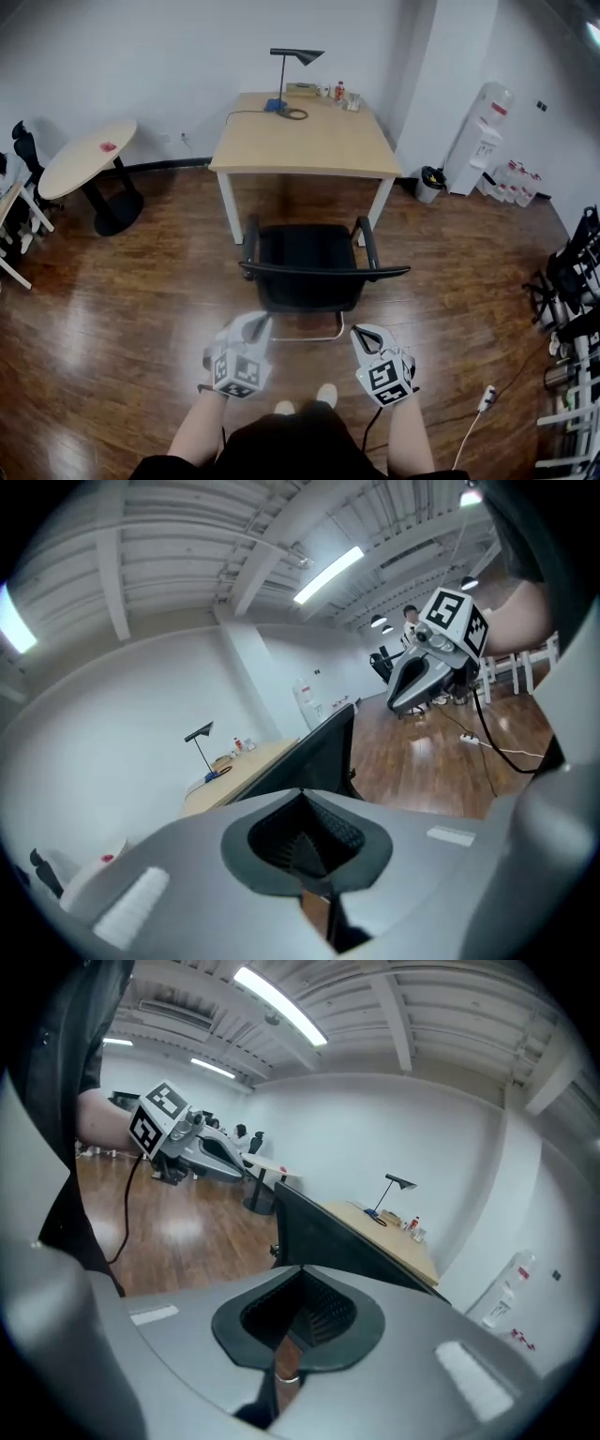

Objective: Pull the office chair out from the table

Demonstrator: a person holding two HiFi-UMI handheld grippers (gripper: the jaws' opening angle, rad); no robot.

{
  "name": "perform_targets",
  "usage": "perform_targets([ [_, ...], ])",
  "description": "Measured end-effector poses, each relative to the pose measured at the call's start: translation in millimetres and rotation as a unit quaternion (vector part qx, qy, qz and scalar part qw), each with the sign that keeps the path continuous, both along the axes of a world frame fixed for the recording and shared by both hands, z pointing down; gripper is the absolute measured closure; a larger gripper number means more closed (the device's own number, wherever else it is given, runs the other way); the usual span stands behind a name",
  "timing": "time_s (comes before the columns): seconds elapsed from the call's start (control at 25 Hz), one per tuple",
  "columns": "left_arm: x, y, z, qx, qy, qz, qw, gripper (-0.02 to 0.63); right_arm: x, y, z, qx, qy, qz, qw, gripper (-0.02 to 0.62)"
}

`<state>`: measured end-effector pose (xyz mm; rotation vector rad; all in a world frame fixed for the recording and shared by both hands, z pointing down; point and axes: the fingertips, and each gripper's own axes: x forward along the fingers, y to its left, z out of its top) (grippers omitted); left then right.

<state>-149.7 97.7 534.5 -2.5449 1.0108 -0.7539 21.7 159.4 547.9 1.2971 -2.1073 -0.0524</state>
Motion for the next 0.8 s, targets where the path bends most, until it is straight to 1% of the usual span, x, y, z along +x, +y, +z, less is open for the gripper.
perform_targets([
  [0.08,-8,3,-11,0.009,0.024,-0.015,0.9996,0.604,2,1,-9,0.009,-0.022,0.01,1.0,0.581],
  [0.16,-18,7,-20,0.02,0.055,-0.031,0.9978,0.604,2,0,-22,0.036,-0.049,0.016,0.998,0.581],
  [0.2,-22,9,-25,0.021,0.08,-0.039,0.9958,0.604,1,-1,-30,0.053,-0.065,0.019,0.996,0.581],
  [0.24,-26,11,-31,0.017,0.114,-0.048,0.9922,0.604,-1,-1,-38,0.069,-0.084,0.022,0.994,0.581],
  [0.32,-33,15,-42,-0.004,0.189,-0.065,0.9797,0.604,-3,0,-51,0.096,-0.125,0.026,0.987,0.581],
  [0.4,-40,20,-51,-0.026,0.259,-0.078,0.9624,0.604,-3,5,-64,0.115,-0.172,0.03,0.978,0.581],
  [0.44,-43,24,-56,-0.031,0.285,-0.082,0.9544,0.604,-2,10,-70,0.123,-0.2,0.034,0.971,0.581],
  [0.48,-45,29,-61,-0.029,0.303,-0.083,0.9489,0.604,1,17,-77,0.131,-0.231,0.039,0.963,0.581],
  [0.52,-47,34,-65,-0.021,0.312,-0.082,0.9464,0.604,4,24,-82,0.137,-0.258,0.044,0.955,0.581],
  [0.56,-47,40,-68,-0.012,0.315,-0.079,0.9456,0.604,9,31,-85,0.142,-0.276,0.048,0.949,0.581],
  [0.6,-47,46,-70,-0.004,0.317,-0.076,0.9452,0.604,14,39,-86,0.145,-0.286,0.051,0.946,0.581],
  [0.72,-41,62,-70,-0.001,0.319,-0.074,0.9448,0.604,33,58,-83,0.143,-0.29,0.065,0.944,0.581],
  [0.8,-36,71,-69,-0.003,0.319,-0.081,0.9443,0.604,46,67,-79,0.137,-0.292,0.073,0.944,0.581],
])
